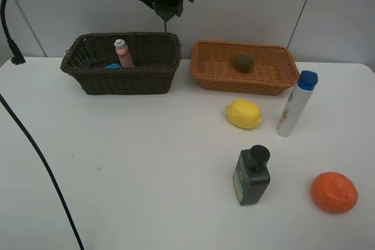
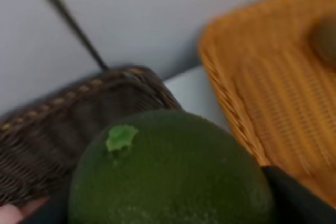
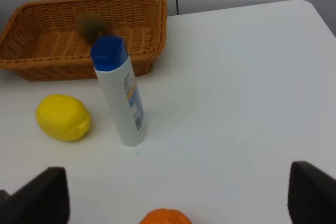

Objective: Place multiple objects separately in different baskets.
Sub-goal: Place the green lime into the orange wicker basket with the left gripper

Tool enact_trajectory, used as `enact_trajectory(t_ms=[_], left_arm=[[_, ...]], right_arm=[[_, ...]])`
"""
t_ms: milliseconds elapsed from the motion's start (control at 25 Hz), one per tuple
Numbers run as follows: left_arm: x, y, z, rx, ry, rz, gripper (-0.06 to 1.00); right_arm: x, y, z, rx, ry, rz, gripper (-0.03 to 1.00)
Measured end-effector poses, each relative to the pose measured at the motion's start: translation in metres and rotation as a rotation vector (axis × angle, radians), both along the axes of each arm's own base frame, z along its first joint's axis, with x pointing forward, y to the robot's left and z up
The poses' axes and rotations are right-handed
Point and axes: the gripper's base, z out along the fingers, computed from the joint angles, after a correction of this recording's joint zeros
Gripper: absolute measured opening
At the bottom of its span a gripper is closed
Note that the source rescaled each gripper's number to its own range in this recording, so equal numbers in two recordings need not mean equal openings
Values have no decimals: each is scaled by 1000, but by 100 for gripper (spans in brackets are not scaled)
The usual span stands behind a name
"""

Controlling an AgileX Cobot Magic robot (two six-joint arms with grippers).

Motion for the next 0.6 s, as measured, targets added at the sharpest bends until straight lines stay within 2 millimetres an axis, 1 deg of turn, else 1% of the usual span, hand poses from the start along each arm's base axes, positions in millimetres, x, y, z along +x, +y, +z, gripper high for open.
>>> enact_trajectory(t_ms=[40, 120, 200, 280, 400, 440, 520, 600], left_arm=[[6, 6, -4, -32, 1, 24, 64], [15, 9, -12, -91, 1, 49, 64], [20, 3, -15, -167, -30, 49, 64], [22, -11, -18, -239, -81, 22, 64], [21, -38, -31, -282, -139, -43, 64], [20, -44, -37, -285, -148, -57, 64], [19, -57, -56, -274, -142, -85, 64], [19, -63, -74, -255, -122, -99, 64]], right_arm=[[0, 0, 0, 0, 0, 0, 98], [0, 0, 0, 0, 0, 0, 98], [0, 0, 0, 0, 0, 0, 98], [0, 0, 0, 0, 0, 0, 98], [0, 0, 0, 0, 0, 0, 98], [0, 0, 0, 0, 0, 0, 98], [0, 0, 0, 0, 0, 0, 98], [0, 0, 0, 0, 0, 0, 98]])
